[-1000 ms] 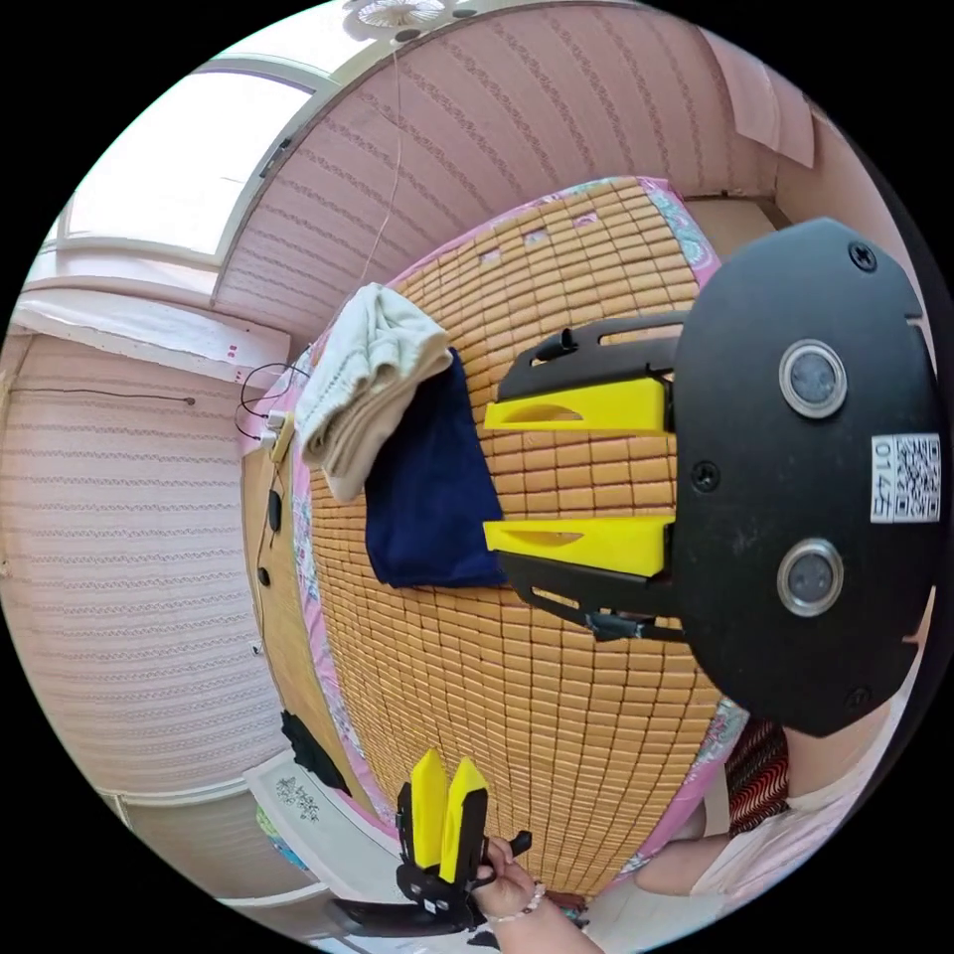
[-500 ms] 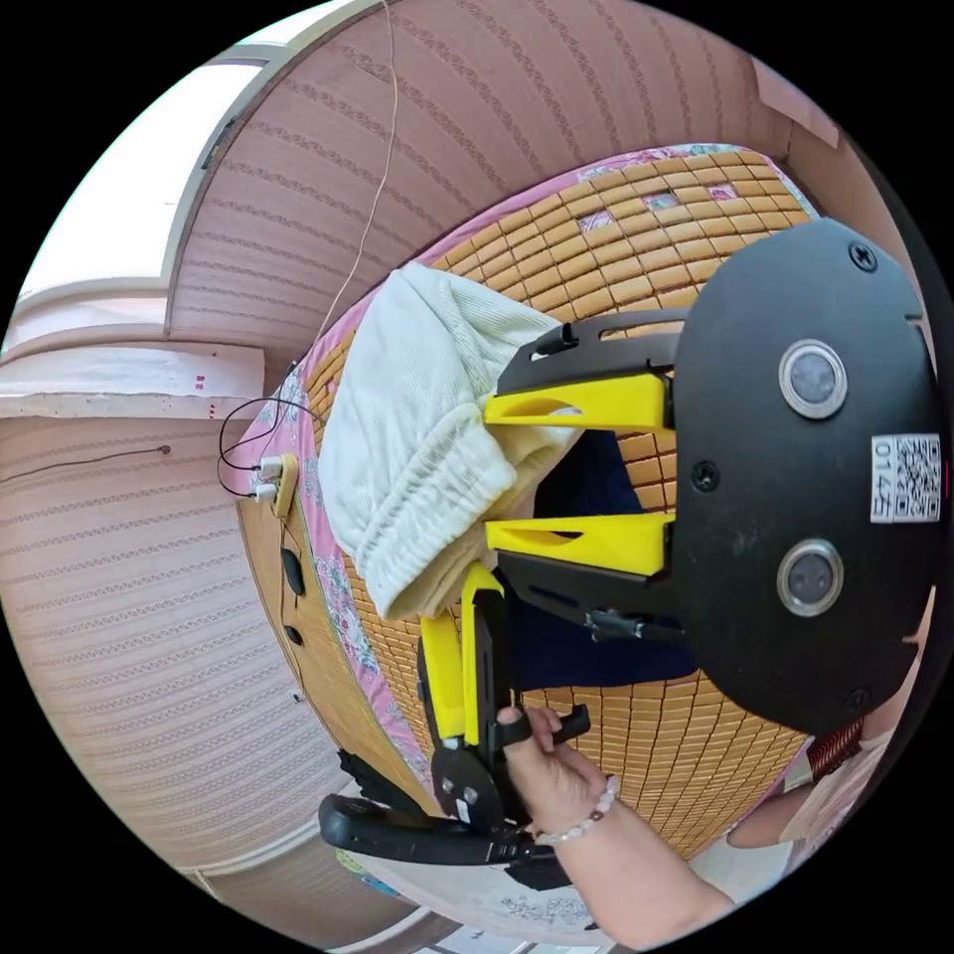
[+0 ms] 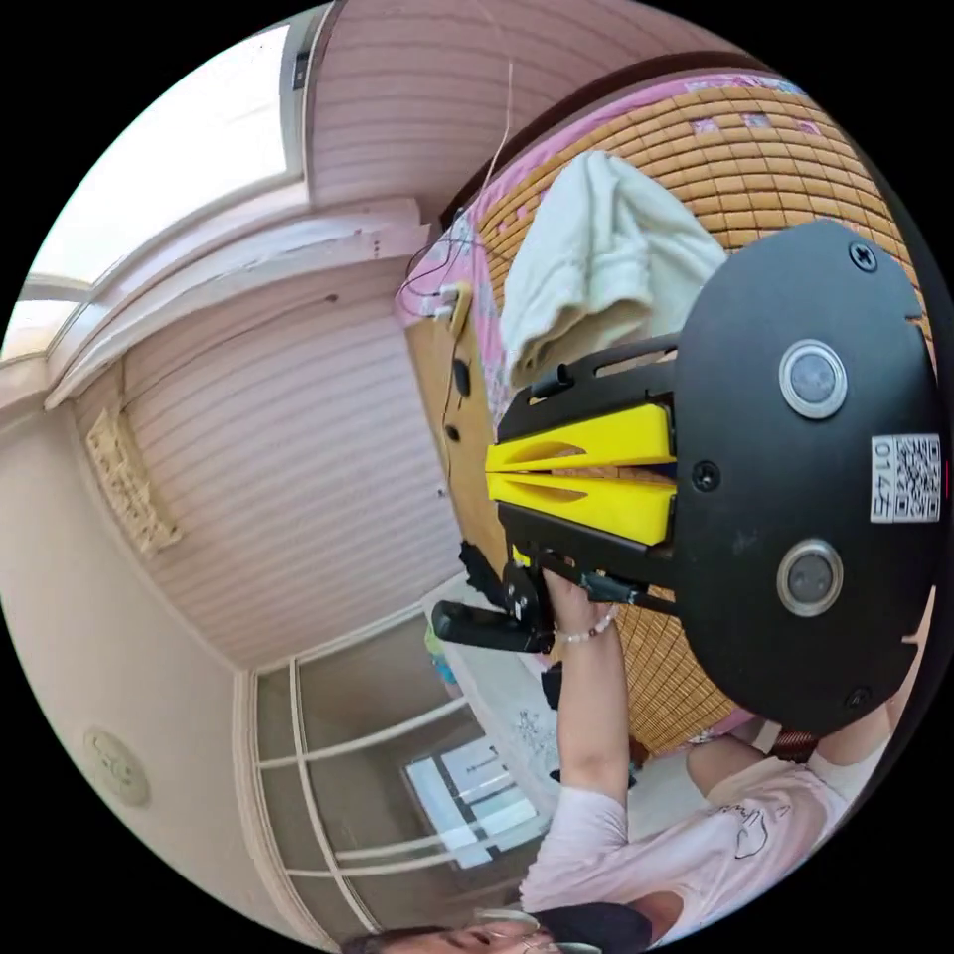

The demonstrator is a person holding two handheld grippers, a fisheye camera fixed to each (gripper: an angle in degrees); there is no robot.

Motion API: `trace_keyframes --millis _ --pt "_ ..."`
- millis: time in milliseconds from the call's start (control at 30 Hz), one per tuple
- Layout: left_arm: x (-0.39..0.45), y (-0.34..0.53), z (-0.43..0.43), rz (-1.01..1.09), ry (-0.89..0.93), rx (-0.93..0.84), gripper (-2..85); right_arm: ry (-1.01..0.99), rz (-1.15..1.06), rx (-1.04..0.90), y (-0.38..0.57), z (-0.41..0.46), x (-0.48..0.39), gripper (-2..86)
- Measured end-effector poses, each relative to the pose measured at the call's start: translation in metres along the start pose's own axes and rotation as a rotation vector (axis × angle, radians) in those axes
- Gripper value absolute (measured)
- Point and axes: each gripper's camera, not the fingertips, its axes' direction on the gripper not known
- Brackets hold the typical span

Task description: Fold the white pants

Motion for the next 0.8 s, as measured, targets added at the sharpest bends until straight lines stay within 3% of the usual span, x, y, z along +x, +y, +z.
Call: trace_keyframes --millis 33,133,233,300,400,667,800 --pt "0.006 0.004 -0.032 0.036 -0.012 0.027 -0.9 0.010 -0.050 0.004 -0.007 -0.007 -0.020 -0.2" --pt "0.019 0.031 -0.087 0.126 -0.087 -0.028 -0.9 0.328 -0.167 -0.056 -0.024 -0.020 -0.078 0.3" --pt "0.027 0.061 -0.110 0.153 -0.085 -0.163 -0.7 0.460 -0.013 -0.257 -0.012 0.001 -0.037 1.8" --pt "0.033 0.074 -0.109 0.169 -0.122 -0.215 -0.3 0.545 0.124 -0.408 0.017 0.018 0.008 12.2" --pt "0.040 0.078 -0.091 0.176 -0.157 -0.236 2.3 0.563 0.235 -0.461 0.043 0.023 0.050 17.7" --pt "0.026 0.033 0.037 0.031 -0.036 -0.222 13.0 0.578 0.349 -0.405 0.031 0.042 0.144 15.5" --pt "0.013 0.012 0.080 -0.065 -0.083 -0.249 9.4 0.486 0.444 -0.421 0.042 0.051 0.184 11.0"
